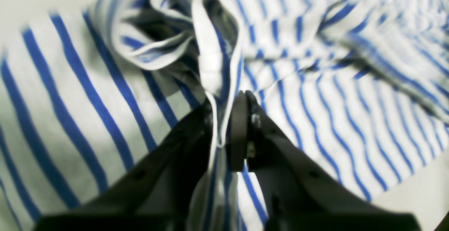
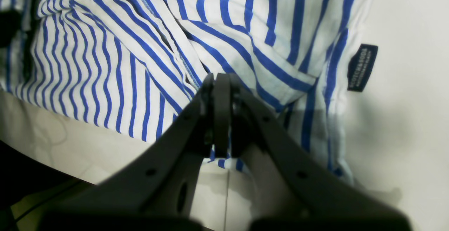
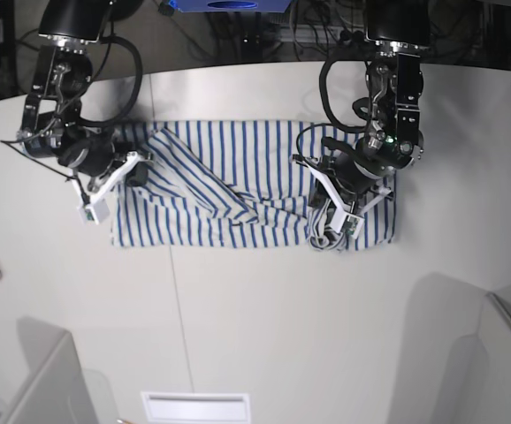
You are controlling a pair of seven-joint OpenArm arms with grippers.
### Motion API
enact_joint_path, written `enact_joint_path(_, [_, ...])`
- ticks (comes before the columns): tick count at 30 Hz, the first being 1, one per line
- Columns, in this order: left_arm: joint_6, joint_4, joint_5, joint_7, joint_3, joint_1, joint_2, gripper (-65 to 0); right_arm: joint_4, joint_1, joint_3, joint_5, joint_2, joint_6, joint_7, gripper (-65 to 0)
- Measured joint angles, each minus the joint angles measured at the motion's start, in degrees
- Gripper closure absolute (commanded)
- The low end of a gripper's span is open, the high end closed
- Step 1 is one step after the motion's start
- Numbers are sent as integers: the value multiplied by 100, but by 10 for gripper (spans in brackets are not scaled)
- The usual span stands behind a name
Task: Fold the T-shirt properly
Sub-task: 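Fold the strip end held by the left gripper toward the right gripper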
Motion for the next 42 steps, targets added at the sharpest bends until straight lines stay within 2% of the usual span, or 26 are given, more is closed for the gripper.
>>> enact_joint_path(7, [2,33,2,79,0,90,-4,0,0,2,0,2,-2,0,0,0])
enact_joint_path(9, [7,184,2,553,0,111,-7,0,0,2,0,2,-2,0,2,0])
enact_joint_path(12, [7,505,2,782,-20,149,-7,0,0,2,0,2,-2,0,0,0])
enact_joint_path(37, [4,170,2,765,2,-55,11,0,-2,-66,0,2,-2,0,2,0])
enact_joint_path(42, [9,151,20,787,122,-173,9,-245,-2,-66,0,2,-2,0,2,0])
